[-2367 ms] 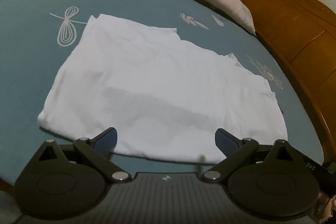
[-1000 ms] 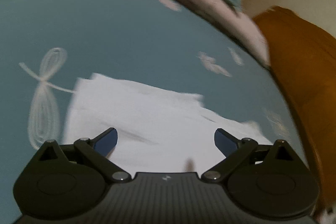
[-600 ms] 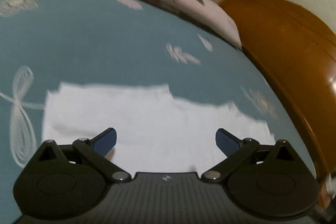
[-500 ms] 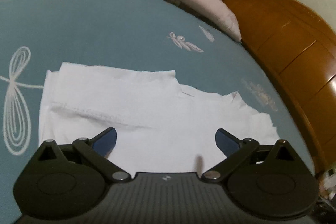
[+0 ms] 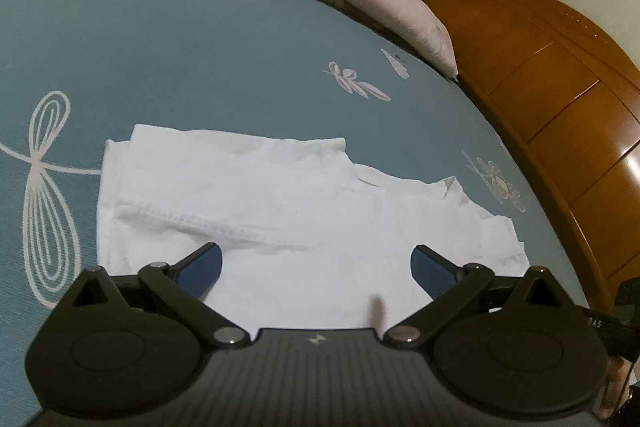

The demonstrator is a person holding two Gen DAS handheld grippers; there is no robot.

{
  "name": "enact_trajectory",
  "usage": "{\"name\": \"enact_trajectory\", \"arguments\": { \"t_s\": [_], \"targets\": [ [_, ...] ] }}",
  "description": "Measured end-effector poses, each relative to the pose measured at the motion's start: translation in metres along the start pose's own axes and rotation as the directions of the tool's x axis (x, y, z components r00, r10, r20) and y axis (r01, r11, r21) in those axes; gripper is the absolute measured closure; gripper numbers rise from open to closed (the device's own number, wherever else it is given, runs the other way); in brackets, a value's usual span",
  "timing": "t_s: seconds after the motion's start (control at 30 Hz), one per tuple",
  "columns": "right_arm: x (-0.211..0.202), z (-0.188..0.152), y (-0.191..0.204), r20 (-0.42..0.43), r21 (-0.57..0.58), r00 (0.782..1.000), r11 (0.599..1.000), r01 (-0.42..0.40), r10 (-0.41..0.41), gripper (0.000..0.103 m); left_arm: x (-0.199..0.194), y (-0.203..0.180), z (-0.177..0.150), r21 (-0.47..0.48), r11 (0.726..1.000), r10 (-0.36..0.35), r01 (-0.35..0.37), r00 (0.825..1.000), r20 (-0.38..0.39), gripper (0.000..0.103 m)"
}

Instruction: Fold clothes

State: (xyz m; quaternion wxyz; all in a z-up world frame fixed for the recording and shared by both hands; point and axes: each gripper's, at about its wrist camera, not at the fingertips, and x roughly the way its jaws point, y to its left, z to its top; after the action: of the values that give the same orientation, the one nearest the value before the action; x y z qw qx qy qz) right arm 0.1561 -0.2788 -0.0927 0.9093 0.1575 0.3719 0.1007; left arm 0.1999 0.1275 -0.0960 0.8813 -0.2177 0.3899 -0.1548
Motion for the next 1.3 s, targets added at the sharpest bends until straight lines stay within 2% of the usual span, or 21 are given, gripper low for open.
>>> {"name": "enact_trajectory", "arguments": {
  "t_s": [0.03, 0.13, 0.27, 0.37, 0.43, 0.5, 0.63, 0.73, 0.83, 0.9, 1.0, 1.1, 1.23, 1.3],
  "targets": [
    [-0.003, 0.0, -0.009, 0.01, 0.008, 1.0, 1.0, 0.018, -0.018, 0.002, 0.001, 0.0, 0.0, -0.005, 1.0, 0.004, -0.004, 1.0, 0.002, 0.003],
    [-0.016, 0.0, -0.032, 0.029, 0.103, 0.998, 0.993, -0.061, 0.058, 0.001, 0.002, -0.001, 0.0, -0.005, 1.0, 0.015, -0.015, 1.0, 0.003, 0.003],
    [-0.027, 0.004, -0.019, 0.016, 0.085, 0.999, 0.996, 0.034, -0.035, 0.0, 0.002, -0.002, 0.0, 0.004, 1.0, 0.025, -0.025, 1.0, 0.006, 0.003],
    [-0.03, 0.001, -0.009, 0.01, 0.119, 0.995, 0.987, -0.104, 0.104, 0.0, 0.002, -0.003, -0.001, 0.01, 1.0, 0.024, -0.024, 1.0, 0.006, 0.003],
    [-0.026, -0.002, -0.004, -0.032, 0.128, 0.987, 0.98, -0.152, 0.158, 0.0, 0.002, -0.003, -0.001, 0.017, 1.0, 0.024, -0.024, 1.0, 0.005, 0.003],
    [-0.022, -0.008, -0.003, -0.068, 0.108, 0.989, 0.986, -0.126, 0.134, 0.0, 0.001, -0.002, -0.001, 0.018, 1.0, 0.021, -0.021, 1.0, 0.004, 0.003],
    [-0.037, -0.016, -0.028, -0.025, 0.127, 0.998, 0.991, -0.046, 0.05, 0.0, -0.001, 0.004, 0.0, -0.007, 1.0, 0.004, -0.003, 1.0, 0.005, 0.003],
    [-0.051, -0.016, -0.04, -0.008, 0.194, 0.999, 0.98, -0.051, 0.053, 0.0, -0.001, 0.005, 0.001, -0.02, 1.0, -0.001, 0.001, 1.0, 0.005, 0.002],
    [-0.053, -0.001, -0.029, -0.009, 0.177, 1.0, 0.984, -0.024, 0.026, 0.0, 0.0, 0.001, 0.0, 0.0, 1.0, 0.013, -0.013, 1.0, 0.002, 0.002],
    [-0.048, 0.011, -0.019, 0.004, 0.136, 0.998, 0.989, -0.059, 0.059, 0.0, 0.0, -0.001, -0.001, 0.017, 1.0, 0.019, -0.019, 1.0, -0.001, 0.002],
    [-0.031, 0.03, -0.007, 0.005, 0.073, 0.998, 0.996, -0.057, 0.057, 0.0, 0.0, -0.001, -0.001, 0.022, 1.0, 0.02, -0.02, 1.0, -0.005, 0.002],
    [-0.006, 0.041, -0.006, -0.034, 0.078, 0.998, 0.996, -0.05, 0.053, 0.0, 0.0, -0.002, 0.0, 0.025, 0.999, 0.024, -0.024, 1.0, -0.01, 0.002],
    [0.012, 0.043, -0.013, -0.075, 0.041, 0.997, 0.999, 0.018, -0.015, 0.0, 0.001, -0.007, -0.001, 0.055, 0.998, 0.043, -0.042, 0.999, -0.019, 0.002],
    [0.008, 0.042, -0.022, -0.058, 0.047, 0.998, 0.998, 0.043, -0.04, 0.0, 0.001, -0.009, -0.001, 0.069, 0.996, 0.057, -0.056, 0.998, -0.019, 0.002]
  ]
}}
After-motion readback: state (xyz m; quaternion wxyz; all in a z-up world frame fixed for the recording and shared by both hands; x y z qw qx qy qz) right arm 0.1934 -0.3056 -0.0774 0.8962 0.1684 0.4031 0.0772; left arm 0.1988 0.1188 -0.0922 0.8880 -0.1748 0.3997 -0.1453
